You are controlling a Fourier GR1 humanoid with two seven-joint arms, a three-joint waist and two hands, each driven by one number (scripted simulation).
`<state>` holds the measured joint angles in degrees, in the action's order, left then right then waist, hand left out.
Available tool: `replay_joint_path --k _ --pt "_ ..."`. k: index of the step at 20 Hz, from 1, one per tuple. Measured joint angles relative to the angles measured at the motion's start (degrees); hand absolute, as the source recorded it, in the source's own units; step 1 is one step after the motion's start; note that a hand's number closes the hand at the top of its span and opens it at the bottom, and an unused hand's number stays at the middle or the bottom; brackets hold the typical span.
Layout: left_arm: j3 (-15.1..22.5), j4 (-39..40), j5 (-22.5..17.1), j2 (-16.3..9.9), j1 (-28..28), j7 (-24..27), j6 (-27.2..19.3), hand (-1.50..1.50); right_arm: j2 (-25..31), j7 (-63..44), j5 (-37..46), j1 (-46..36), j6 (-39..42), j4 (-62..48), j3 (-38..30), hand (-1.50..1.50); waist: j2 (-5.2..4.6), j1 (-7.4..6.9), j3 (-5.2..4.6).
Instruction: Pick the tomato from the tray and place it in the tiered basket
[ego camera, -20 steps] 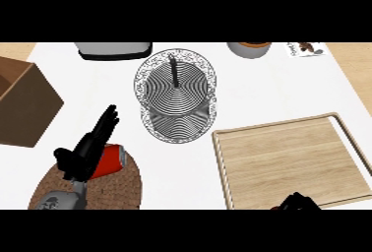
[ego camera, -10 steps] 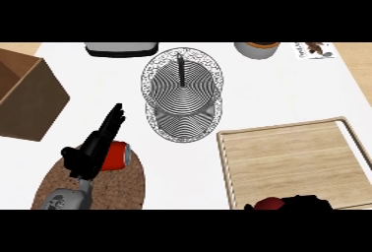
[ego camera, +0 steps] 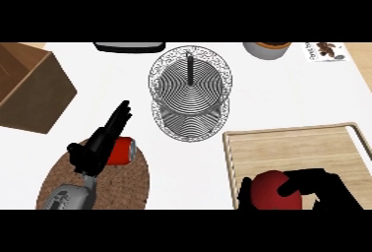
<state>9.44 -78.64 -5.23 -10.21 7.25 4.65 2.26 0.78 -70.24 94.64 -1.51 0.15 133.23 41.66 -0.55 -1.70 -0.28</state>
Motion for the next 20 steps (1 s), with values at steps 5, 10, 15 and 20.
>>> replay_joint_path --k 5,10,15,20 --pt "0.4 0.5 0.3 0.2 0.7 0.4 0.5 0.00 -0.2 -0.3 -5.9 -8.8 1.4 -3.9 -7.4 1.50 -0.40 -1.22 -0.01" --pt "0.7 0.9 0.4 0.6 1.4 0.5 0.8 0.00 -0.3 -0.3 -13.2 -18.5 2.1 -11.4 -15.6 1.50 -0.56 -2.34 0.02" --pt "0.6 1.9 0.5 0.6 2.5 0.7 1.2 0.00 -0.4 0.1 -20.6 -29.4 1.8 -23.0 -23.7 1.50 -0.71 -3.18 0.06" --pt "0.7 2.3 0.4 1.2 3.2 0.2 1.3 0.00 -0.4 1.5 -26.4 -40.7 0.6 -37.5 -30.9 1.50 -0.66 -3.54 0.13"
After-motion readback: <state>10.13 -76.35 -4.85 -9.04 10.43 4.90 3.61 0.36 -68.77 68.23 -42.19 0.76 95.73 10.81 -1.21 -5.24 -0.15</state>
